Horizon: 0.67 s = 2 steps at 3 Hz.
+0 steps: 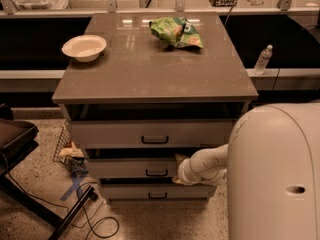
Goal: Open middle drawer
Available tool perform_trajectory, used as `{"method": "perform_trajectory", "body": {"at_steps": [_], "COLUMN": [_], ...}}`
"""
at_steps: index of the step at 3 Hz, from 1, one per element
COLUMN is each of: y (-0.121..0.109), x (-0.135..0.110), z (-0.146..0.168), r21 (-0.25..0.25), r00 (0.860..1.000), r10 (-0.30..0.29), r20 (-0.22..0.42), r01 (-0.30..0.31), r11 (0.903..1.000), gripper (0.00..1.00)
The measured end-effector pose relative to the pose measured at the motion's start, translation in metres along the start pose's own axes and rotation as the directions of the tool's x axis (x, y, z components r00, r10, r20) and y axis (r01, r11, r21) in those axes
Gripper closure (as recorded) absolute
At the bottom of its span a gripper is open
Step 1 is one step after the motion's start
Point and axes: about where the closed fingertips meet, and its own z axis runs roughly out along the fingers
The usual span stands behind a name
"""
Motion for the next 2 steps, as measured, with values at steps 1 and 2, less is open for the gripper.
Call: {"method": "perform_trajectory", "body": {"at_steps": [1,2], "y": [-0.0003,-0.0008], "x": [0.0012,0.0008], "z": [-0.0020,-0.0032], "r21": [0.002,0.002], "r00": [1.000,1.000], "r10": [0.005,0.005], "r20": [-0.006,-0.006], "r01": [-0.005,-0.005], "r11": [1.0000,1.0000], "gripper": [0.80,1.00]}}
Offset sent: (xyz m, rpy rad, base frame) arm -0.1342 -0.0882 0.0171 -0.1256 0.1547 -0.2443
